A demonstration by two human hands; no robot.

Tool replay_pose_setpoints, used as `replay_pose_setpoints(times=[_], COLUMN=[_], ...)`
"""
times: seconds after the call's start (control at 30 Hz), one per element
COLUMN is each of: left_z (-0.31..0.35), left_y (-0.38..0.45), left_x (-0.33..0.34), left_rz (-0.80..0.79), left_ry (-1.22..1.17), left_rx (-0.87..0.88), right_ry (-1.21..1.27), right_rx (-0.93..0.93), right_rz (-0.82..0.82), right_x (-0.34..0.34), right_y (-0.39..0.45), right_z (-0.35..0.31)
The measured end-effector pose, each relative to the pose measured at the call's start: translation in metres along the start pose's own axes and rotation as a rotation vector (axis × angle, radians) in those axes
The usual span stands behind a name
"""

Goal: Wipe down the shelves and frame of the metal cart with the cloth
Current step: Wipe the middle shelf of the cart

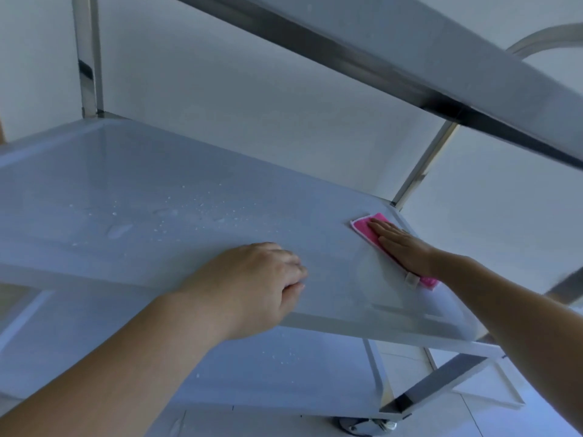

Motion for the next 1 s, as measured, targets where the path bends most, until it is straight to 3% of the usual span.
replay_pose_setpoints(times=[0.17,0.27,0.63,0.87,1.0], left_z=[-0.001,-0.003,-0.003,-0.003,-0.005], left_y=[0.0,0.001,0.001,0.003,0.003], left_x=[0.0,0.001,0.0,0.0,0.001], left_rz=[-0.001,-0.009,-0.008,0.002,0.002], left_ry=[-0.006,-0.011,0.019,0.043,0.06], left_rx=[-0.022,-0.037,-0.045,-0.038,-0.062], right_ry=[0.019,0.194,0.487,0.526,0.418], right_rx=[0.177,0.251,0.386,0.296,0.088], right_rz=[0.035,0.107,0.117,0.081,0.043], right_x=[-0.008,-0.012,-0.015,-0.011,-0.004], right_y=[0.045,0.06,0.105,0.085,0.058], right_z=[0.032,0.04,0.022,-0.003,-0.038])
Point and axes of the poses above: each hand's wrist, its own y-axis towards the middle knuckle, its own x-axis out of the palm, z = x × y, the point moved 7 cm from there along y, towards the middle knuckle, and after that the axes turned 6 degrees about x, right-handed, at the moved point
